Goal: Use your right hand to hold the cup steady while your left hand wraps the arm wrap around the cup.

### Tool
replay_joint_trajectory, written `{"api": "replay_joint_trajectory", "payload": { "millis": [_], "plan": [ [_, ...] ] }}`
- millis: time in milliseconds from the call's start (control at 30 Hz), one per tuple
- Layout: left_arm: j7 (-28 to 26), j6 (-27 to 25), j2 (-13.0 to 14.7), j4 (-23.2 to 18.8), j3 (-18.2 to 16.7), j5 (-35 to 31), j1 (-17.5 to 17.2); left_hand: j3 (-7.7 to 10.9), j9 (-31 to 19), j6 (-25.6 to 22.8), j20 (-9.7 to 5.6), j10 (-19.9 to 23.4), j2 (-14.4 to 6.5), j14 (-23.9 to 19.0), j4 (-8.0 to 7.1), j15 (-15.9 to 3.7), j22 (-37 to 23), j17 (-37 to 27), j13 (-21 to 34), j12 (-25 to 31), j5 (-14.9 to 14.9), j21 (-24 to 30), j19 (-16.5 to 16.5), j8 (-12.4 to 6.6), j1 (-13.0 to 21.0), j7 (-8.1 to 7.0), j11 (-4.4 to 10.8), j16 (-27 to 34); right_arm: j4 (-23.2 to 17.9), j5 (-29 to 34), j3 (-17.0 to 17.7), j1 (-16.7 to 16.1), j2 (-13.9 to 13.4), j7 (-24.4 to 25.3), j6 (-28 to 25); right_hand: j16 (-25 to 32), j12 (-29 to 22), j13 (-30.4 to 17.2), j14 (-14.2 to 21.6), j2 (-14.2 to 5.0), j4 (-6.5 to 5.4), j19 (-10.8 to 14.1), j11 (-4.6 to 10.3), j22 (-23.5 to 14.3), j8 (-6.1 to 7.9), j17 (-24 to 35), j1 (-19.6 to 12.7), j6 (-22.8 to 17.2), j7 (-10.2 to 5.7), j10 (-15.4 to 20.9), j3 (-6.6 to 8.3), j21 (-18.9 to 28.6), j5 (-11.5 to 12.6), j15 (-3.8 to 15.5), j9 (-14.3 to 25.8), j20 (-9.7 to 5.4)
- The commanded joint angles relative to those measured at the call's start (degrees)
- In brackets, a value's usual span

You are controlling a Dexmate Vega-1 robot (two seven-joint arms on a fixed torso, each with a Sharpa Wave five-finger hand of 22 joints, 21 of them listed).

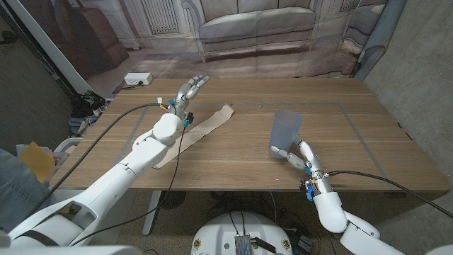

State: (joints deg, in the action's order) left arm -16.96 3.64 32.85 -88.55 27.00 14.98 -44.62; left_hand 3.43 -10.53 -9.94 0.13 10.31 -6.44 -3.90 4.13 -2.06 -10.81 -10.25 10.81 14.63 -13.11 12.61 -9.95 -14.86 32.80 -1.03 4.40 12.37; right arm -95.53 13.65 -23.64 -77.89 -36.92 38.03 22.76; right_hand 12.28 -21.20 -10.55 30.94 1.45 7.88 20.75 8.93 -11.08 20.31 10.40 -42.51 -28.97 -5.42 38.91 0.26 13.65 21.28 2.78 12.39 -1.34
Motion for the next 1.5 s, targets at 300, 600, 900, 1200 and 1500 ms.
{"api": "replay_joint_trajectory", "payload": {
  "millis": [300, 600, 900, 1200, 1500],
  "plan": [
    [-0.9, -4.6, 1.5, -1.2, 3.2, -8.3, 2.8, 0.84, -0.4, -3.4, -0.27, 2.9, -0.9, -3.8, 1.60, -0.94, -0.2, -0.2, 0.1, 0.2, 0.7, 1.0, 2.2, -0.60, 2.4, -0.07, 0.34, 0.4, -4.8, -1.6, 2.6, -2.4, 0.5, -0.8, -0.4, -0.2, -0.2, -0.2, 0.9, -4.86, -0.71, 0.7, 2.85, -0.3, -0.12, 0.0, -4.0, -8.1, -7.35, 3.6, 0.90, 0.4, -0.2, 5.98, 0.1, -0.66],
    [-4.1, -9.1, 2.2, -3.4, 6.0, -17.4, 4.7, 2.23, -0.3, -9.6, -1.55, 9.1, -1.2, -9.6, 3.28, -2.21, -0.8, -0.2, 0.1, 0.8, 1.2, 2.5, 5.9, -1.54, 6.0, -0.95, 2.06, 1.0, -5.7, -2.2, 3.4, -2.7, 1.0, -1.6, 0.1, -0.4, -0.1, -0.2, 1.0, -4.99, -0.70, 0.7, 2.81, -0.3, -0.14, 0.0, -4.1, -8.4, -7.32, 3.8, 0.93, 0.3, -0.3, 5.96, 0.1, -0.73],
    [-8.1, -16.1, 1.7, -4.7, 10.7, -30.5, 7.6, 4.36, -0.3, -14.0, -1.43, 13.9, -1.6, -13.3, 4.93, -3.47, -0.6, 0.0, 0.1, 0.9, 1.4, 2.4, 6.3, -2.07, 10.8, -2.58, 4.57, 1.0, -6.3, -2.1, 4.5, -3.6, 1.4, -1.6, 0.6, -0.5, -0.1, -0.1, 1.1, -5.17, -0.66, 1.2, 2.78, -0.3, -0.19, 0.0, -4.3, -8.7, -7.34, 4.0, 1.01, 0.5, -0.5, 5.90, 0.1, -1.15],
    [-7.3, -22.8, 1.4, -4.8, 15.5, -41.6, 11.3, 6.58, -0.4, -17.1, -0.58, 17.4, -0.7, -14.5, 6.11, -4.40, -0.3, 0.1, 0.2, 0.5, 1.6, 1.9, 6.1, -2.31, 17.0, -4.22, 6.37, 0.2, -7.0, -3.3, 5.4, -4.5, 1.9, -2.3, 0.5, -0.5, 0.0, -0.1, 1.3, -5.26, -0.66, 1.3, 2.78, -0.3, -0.30, 0.0, -4.4, -8.7, -7.34, 4.1, 1.03, 0.5, -0.6, 5.96, 0.0, -1.20],
    [0.6, -27.6, 2.1, -5.5, 18.6, -47.7, 15.1, 7.58, -0.4, -18.2, -0.60, 18.7, 0.9, -12.0, 5.92, -5.45, -0.1, 0.1, 0.3, -0.6, 1.8, 0.4, 3.5, -2.00, 21.0, -5.81, 7.25, -1.3, -8.2, -2.7, 6.4, -5.9, 2.4, -1.5, 0.3, -0.6, 0.1, -0.1, 1.5, -5.32, -0.51, 1.4, 2.81, -0.3, -0.35, -0.1, -4.8, -9.1, -7.34, 4.2, 1.10, 0.5, -0.8, 6.33, 0.0, -1.13]
  ]
}}
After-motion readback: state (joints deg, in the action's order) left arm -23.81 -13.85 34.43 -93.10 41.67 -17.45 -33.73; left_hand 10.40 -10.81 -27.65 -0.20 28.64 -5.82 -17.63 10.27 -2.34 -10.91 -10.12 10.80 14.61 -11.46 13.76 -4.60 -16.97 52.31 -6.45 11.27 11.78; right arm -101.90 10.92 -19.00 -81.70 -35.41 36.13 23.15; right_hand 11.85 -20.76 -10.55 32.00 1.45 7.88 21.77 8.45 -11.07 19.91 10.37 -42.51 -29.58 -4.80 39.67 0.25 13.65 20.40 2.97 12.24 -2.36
